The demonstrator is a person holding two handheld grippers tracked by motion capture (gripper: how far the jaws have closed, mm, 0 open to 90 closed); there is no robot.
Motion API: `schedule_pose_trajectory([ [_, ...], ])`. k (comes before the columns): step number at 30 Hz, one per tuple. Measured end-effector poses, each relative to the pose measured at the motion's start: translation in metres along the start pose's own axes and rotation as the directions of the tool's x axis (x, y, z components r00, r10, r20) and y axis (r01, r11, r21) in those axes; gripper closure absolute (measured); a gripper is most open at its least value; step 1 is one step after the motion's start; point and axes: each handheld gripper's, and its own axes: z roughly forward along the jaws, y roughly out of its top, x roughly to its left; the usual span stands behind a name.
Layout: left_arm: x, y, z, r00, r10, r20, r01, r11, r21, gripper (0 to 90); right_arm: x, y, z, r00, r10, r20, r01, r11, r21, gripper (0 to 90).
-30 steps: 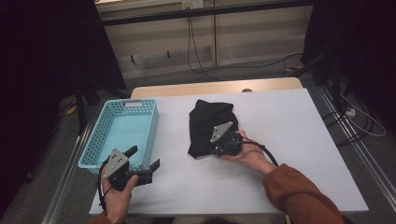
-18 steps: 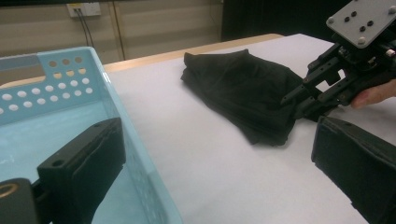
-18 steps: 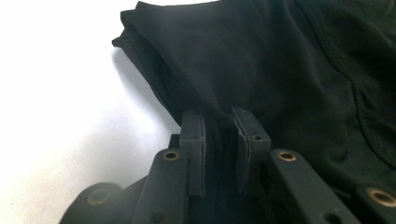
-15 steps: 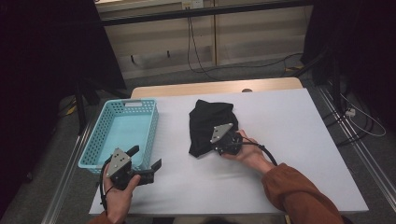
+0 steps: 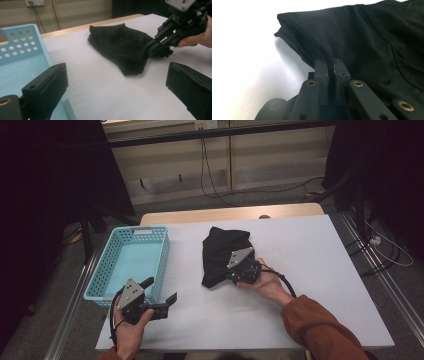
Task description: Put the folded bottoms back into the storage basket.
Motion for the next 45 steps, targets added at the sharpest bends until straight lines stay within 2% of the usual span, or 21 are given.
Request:
schedule_pose_trajectory([
  [7, -0.012, 0.007, 0.014, 0.9990, 0.034, 0.028, -0.035, 0.9990, 0.027, 5.8, 0.001, 0.001, -0.011, 0.9993, 0.025, -0.026, -0.026, 0.999, -0.030, 84.4],
  [8, -0.012, 0.007, 0.014, 0.9990, 0.034, 0.028, -0.035, 0.9990, 0.027, 5.8, 0.001, 0.001, -0.011, 0.9993, 0.025, -0.026, -0.026, 0.999, -0.030, 84.4],
  [9, -0.015, 0.007, 0.021, 0.9990, 0.028, 0.035, -0.029, 0.9988, 0.040, 5.9, 0.001, 0.000, -0.013, 0.9985, 0.042, -0.036, -0.043, 0.998, -0.039, 84.4],
  [14, -0.017, 0.009, 0.034, 0.9978, 0.030, 0.059, -0.034, 0.9973, 0.065, 5.8, 0.005, -0.001, -0.017, 0.9984, 0.041, -0.039, -0.042, 0.998, -0.036, 84.4],
  [15, -0.016, 0.011, 0.040, 0.9977, 0.039, 0.055, -0.044, 0.9952, 0.088, 5.8, 0.007, -0.002, -0.019, 0.9985, 0.037, -0.041, -0.039, 0.998, -0.042, 84.4],
  [18, -0.015, 0.015, 0.046, 0.9969, 0.040, 0.068, -0.047, 0.9934, 0.105, 6.2, 0.010, -0.001, -0.021, 0.9984, 0.036, -0.045, -0.038, 0.998, -0.047, 84.5],
  [19, -0.016, 0.020, 0.051, 0.9963, 0.066, 0.055, -0.072, 0.9924, 0.100, 7.5, 0.013, -0.001, -0.022, 0.9982, 0.030, -0.051, -0.033, 0.998, -0.047, 84.5],
  [24, -0.012, 0.028, 0.064, 0.9951, 0.078, 0.061, -0.083, 0.9942, 0.069, 7.6, 0.020, -0.001, -0.023, 0.9985, 0.012, -0.054, -0.014, 0.999, -0.043, 84.4],
  [25, -0.010, 0.030, 0.073, 0.9952, 0.070, 0.069, -0.075, 0.9948, 0.070, 7.6, 0.022, -0.001, -0.024, 0.9982, 0.013, -0.059, -0.015, 0.999, -0.047, 84.4],
  [30, -0.007, 0.035, 0.088, 0.9943, 0.055, 0.091, -0.064, 0.9939, 0.090, 7.6, 0.025, -0.002, -0.027, 0.9976, 0.017, -0.067, -0.020, 0.998, -0.051, 84.4],
  [32, -0.005, 0.038, 0.095, 0.9944, 0.033, 0.100, -0.043, 0.9936, 0.104, 7.6, 0.027, -0.003, -0.028, 0.9970, 0.022, -0.074, -0.026, 0.998, -0.053, 84.4],
  [33, -0.004, 0.040, 0.103, 0.9957, 0.029, 0.088, -0.039, 0.9920, 0.120, 7.6, 0.030, -0.003, -0.030, 0.9968, 0.020, -0.078, -0.024, 0.998, -0.050, 84.5],
  [34, -0.004, 0.040, 0.103, 0.9957, 0.029, 0.088, -0.039, 0.9920, 0.120, 7.6, 0.030, -0.003, -0.030, 0.9968, 0.020, -0.078, -0.024, 0.998, -0.050, 84.5],
  [35, -0.002, 0.042, 0.109, 0.9948, 0.005, 0.101, -0.017, 0.9921, 0.124, 7.6, 0.031, -0.004, -0.032, 0.9968, 0.024, -0.076, -0.028, 0.998, -0.056, 84.4],
  [37, 0.000, 0.043, 0.114, 0.9940, -0.004, 0.109, -0.011, 0.9912, 0.132, 7.5, 0.032, -0.004, -0.034, 0.9963, 0.031, -0.080, -0.036, 0.997, -0.063, 84.4],
  [40, 0.001, 0.043, 0.120, 0.9940, -0.001, 0.109, -0.013, 0.9915, 0.130, 7.6, 0.033, -0.004, -0.036, 0.9959, 0.032, -0.085, -0.038, 0.997, -0.071, 84.4],
  [43, 0.002, 0.047, 0.130, 0.9931, -0.003, 0.117, -0.015, 0.9884, 0.151, 8.3, 0.038, -0.004, -0.039, 0.9954, 0.027, -0.092, -0.034, 0.996, -0.079, 84.5],
  [45, 0.004, 0.048, 0.135, 0.9936, -0.002, 0.113, -0.014, 0.9896, 0.143, 8.4, 0.042, -0.004, -0.041, 0.9951, 0.022, -0.096, -0.030, 0.996, -0.083, 84.5],
])
